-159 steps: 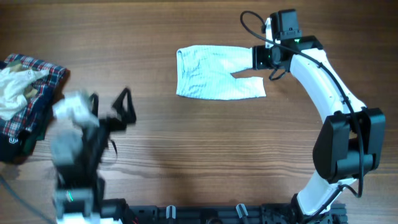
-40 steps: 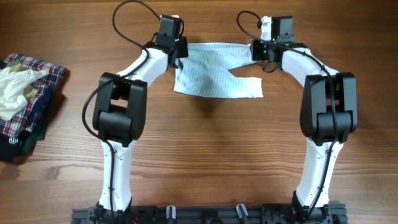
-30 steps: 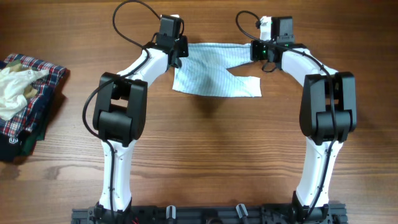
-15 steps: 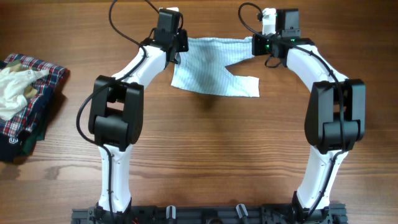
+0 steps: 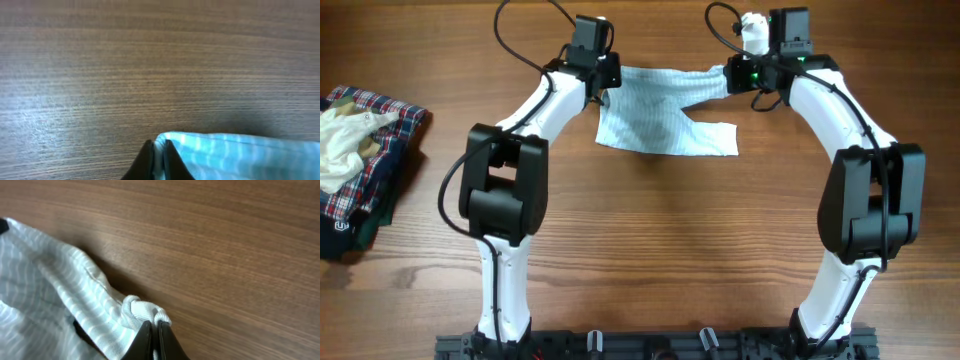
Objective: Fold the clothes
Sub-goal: 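Lift the garment with both grippers and pull it toward the far side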
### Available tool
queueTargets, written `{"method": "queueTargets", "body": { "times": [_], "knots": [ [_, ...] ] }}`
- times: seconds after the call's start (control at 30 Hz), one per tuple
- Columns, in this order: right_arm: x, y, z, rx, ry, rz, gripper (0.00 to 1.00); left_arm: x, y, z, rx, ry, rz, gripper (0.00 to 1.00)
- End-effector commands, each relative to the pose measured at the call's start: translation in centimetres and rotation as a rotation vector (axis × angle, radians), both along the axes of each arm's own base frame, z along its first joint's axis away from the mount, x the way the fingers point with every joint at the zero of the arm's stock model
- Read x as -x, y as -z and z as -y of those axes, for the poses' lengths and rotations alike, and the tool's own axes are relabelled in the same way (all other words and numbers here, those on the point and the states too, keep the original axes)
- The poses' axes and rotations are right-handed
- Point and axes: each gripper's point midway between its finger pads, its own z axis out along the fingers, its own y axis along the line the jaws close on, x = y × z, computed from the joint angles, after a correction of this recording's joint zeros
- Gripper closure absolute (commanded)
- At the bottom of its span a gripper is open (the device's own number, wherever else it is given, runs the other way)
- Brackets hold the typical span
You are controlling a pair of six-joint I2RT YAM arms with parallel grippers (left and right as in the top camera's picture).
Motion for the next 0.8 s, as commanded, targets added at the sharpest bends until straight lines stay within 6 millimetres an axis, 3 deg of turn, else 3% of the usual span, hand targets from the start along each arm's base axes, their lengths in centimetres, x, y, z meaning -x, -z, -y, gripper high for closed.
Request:
{"method": "queueTargets", "body": {
  "times": [0.0,0.2,0.4,0.53,0.7,0.77],
  "knots": [
    [0.7,-1.4,-1.5,-0.009,-0.06,0.02,0.96,-0.1,-4.6,1.8,0.046,0.128,0.073,0.96],
    [2.8,-1.1,-1.9,0.013,-0.09,-0.048,0.96,1.8,-3.2,2.1,0.053,0.164,-0.022,0.96],
    [4.6,-2.5,-1.6,0.025,-0.105,-0.081,0.96,3.0,-2.4,2.0,0.041,0.167,-0.081,0.96],
    [5.8,-2.5,-1.5,0.029,-0.105,-0.127,0.96,3.7,-3.0,1.9,0.037,0.169,-0.099,0.96],
    [6.9,-2.0,-1.3,0.032,-0.105,-0.178,0.96,4.3,-5.5,1.9,0.048,0.174,-0.081,0.96],
    [7.6,-1.7,-1.3,0.034,-0.105,-0.208,0.96,5.0,-5.3,1.9,0.05,0.182,-0.111,0.96]
  ]
}}
